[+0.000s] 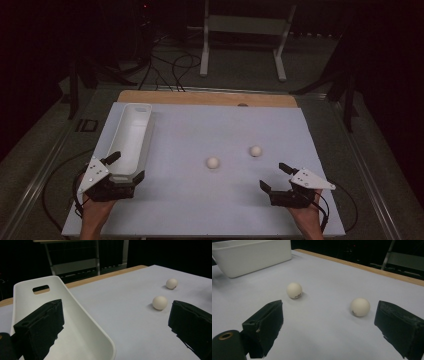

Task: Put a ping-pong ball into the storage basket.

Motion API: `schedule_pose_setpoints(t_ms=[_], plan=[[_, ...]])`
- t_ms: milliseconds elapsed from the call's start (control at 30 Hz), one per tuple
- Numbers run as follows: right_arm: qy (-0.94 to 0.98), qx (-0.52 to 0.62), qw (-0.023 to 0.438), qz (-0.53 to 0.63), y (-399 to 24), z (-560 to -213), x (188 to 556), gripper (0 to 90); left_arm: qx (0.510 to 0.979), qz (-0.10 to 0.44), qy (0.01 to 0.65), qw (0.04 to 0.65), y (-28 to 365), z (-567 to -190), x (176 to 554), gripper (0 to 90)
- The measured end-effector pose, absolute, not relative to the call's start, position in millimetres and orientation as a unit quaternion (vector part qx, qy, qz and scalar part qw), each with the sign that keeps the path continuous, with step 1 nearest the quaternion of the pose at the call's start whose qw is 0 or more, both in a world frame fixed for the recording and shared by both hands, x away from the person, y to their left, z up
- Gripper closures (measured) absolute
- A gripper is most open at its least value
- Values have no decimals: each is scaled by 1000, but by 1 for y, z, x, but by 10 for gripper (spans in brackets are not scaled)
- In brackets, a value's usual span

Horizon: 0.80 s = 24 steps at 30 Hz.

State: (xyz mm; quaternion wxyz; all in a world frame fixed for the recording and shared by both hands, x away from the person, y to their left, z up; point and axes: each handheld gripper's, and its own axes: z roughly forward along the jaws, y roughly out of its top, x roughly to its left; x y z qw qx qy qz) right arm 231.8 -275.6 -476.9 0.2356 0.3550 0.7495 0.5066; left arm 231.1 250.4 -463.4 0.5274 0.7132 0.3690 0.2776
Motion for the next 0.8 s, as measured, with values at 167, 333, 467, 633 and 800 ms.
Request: schedule_pose_setpoints(t_ms=[167,333,467,633,800], plan=[[749,355,235,508,-275,-476,231,81,711,281,368,529,251,-463,230,8],[747,357,233,511,-275,-475,232,81,708,284,371,530,251,-463,229,8],[744,368,224,510,-276,-474,234,81,705,288,373,530,251,-462,229,8],[744,372,224,507,-277,-474,236,81,704,295,373,527,250,-463,228,8],[745,374,224,506,-273,-470,239,81,701,291,372,534,250,-462,227,8]])
